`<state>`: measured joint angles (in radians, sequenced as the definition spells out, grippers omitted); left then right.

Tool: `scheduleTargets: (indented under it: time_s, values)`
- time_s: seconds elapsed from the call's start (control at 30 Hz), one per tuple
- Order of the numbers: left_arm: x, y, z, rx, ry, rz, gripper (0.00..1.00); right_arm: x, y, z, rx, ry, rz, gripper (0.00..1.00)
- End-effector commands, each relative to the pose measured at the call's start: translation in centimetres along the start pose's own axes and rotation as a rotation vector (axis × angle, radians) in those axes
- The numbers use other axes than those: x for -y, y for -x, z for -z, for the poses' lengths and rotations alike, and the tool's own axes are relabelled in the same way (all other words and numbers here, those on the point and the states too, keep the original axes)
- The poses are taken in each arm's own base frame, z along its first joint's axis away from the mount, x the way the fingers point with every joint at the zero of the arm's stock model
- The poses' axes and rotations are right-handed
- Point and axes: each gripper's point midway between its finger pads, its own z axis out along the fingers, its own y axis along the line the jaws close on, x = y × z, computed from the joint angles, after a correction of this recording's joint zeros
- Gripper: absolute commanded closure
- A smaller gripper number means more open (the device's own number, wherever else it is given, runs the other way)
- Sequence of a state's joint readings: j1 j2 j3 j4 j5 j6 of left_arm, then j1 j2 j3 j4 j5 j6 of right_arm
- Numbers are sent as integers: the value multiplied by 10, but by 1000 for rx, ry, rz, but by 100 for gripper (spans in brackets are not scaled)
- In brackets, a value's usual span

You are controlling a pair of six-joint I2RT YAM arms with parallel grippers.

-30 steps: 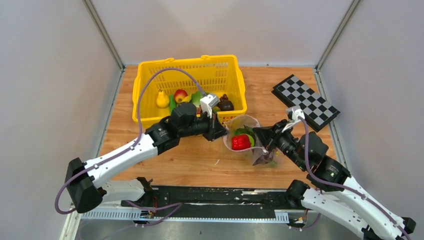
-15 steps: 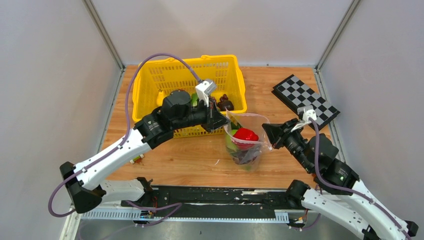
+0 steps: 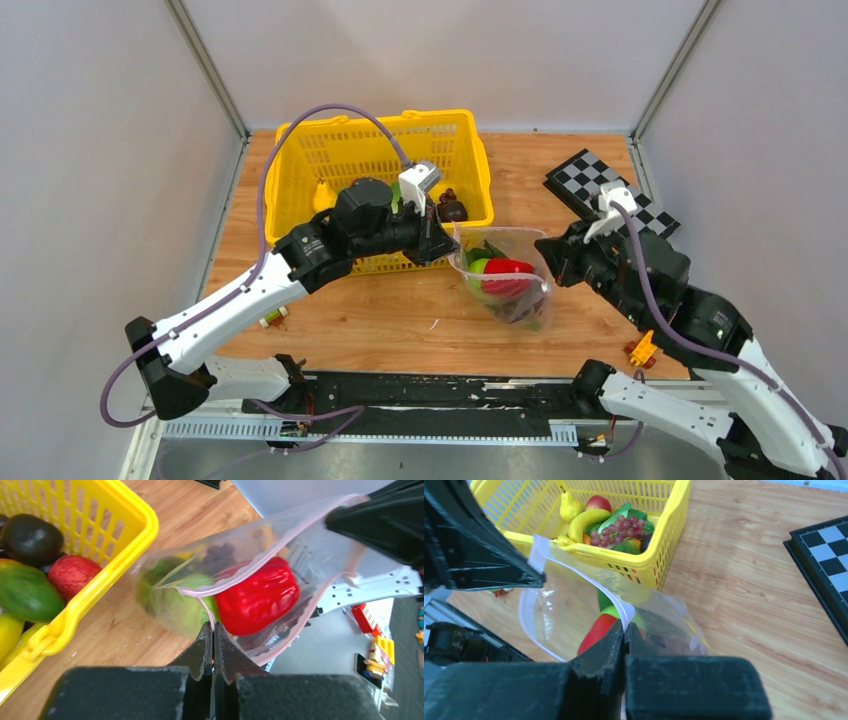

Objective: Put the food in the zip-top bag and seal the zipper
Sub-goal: Adjust the zipper food storage bag at the center of the board.

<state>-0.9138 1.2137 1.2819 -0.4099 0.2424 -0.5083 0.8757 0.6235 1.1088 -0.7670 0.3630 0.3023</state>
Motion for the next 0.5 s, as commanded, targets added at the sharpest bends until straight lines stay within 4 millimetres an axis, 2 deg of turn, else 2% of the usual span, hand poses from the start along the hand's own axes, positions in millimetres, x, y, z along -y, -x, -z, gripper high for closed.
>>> scheduleTargets:
  time_s: [0.0,0.13,0.2,0.27,0.3,0.37,0.4,0.47]
  values:
    - [-8,16,6,61,67,-33,100,-9,9,21,-175,35,117,100]
    - [-3,17,7,64,44,-33,100,-10,-4,22,-265,56,177,100]
    - [20,22,15,67,-67,-61,100,-18,-2,21,-223,113,179,100]
    - [43,27,22,75,-179,-72,100,-39,-2,23,-164,252,188,99]
    - [53,31,26,83,-225,-70,100,-42,-1,23,-143,277,187,99]
    - [54,31,26,85,-229,-63,100,-27,2,16,-115,175,163,98]
    - [47,28,22,82,-197,-65,100,-9,2,10,-108,66,150,97]
    - [19,19,11,49,-68,-53,100,21,0,3,-111,-130,139,97]
